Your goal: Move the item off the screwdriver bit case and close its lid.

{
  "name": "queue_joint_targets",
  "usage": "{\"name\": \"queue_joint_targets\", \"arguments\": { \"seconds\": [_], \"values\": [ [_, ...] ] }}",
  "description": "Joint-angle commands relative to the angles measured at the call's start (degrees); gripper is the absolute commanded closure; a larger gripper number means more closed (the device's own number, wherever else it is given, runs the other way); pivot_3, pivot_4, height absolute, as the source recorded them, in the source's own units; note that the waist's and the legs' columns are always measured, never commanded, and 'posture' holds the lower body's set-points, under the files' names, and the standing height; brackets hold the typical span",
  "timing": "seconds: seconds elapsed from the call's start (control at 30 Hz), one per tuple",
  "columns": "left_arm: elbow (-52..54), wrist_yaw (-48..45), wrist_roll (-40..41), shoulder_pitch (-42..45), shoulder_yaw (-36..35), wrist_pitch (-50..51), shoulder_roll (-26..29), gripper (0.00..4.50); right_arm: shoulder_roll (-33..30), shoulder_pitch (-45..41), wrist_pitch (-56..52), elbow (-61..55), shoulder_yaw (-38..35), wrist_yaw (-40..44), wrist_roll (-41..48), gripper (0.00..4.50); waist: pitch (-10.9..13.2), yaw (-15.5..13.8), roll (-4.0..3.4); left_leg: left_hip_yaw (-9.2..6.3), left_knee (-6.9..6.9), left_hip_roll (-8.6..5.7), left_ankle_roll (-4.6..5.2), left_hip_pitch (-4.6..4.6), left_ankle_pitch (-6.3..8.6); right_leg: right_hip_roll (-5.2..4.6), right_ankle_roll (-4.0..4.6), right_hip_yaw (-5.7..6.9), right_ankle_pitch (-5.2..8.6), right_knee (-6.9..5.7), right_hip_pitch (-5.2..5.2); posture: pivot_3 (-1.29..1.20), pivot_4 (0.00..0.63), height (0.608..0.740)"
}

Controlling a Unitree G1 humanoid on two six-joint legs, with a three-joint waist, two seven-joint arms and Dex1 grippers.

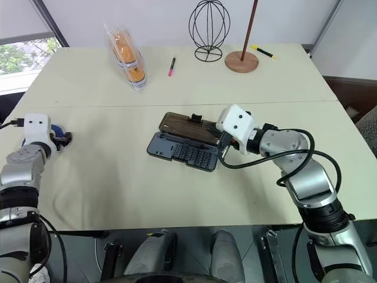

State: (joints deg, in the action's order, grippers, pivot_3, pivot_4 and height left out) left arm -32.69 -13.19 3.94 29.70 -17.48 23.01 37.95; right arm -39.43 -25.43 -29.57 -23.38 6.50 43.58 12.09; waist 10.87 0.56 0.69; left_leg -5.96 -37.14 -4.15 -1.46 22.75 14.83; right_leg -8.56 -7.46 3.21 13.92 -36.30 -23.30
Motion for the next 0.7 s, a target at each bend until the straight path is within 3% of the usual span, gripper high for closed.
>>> {"name": "queue_joint_targets", "arguments": {
  "seconds": [0.03,0.37,0.7],
  "values": [
    [4.2,-1.7,1.1,0.7,0.7,-0.9,-0.6,0.02,-0.4,0.4,-0.2,-2.8,-1.5,-0.6,0.1,4.50,0.0,0.0,0.00,0.00,0.00,0.00,-0.01,0.00,0.00,0.00,0.00,0.00,0.00,0.00,0.00,0.00,0.150,0.740],
    [36.8,-24.2,16.3,-4.1,9.5,7.0,-4.5,0.02,0.3,0.8,-0.4,-2.2,-1.1,-1.6,-0.4,4.50,0.0,0.5,0.01,0.01,0.00,0.02,-0.31,0.04,-0.17,-0.01,-0.01,-0.03,-0.02,0.02,-0.02,0.00,0.150,0.740],
    [42.7,-32.4,18.7,-9.7,14.7,10.0,-1.7,0.02,5.5,-3.0,-5.0,5.4,-1.0,-9.1,-4.3,4.50,0.0,0.2,-0.02,0.02,0.01,0.03,-0.08,-0.01,-0.05,0.02,0.02,-0.04,-0.04,-0.02,-0.02,0.00,0.150,0.740]
  ]
}}
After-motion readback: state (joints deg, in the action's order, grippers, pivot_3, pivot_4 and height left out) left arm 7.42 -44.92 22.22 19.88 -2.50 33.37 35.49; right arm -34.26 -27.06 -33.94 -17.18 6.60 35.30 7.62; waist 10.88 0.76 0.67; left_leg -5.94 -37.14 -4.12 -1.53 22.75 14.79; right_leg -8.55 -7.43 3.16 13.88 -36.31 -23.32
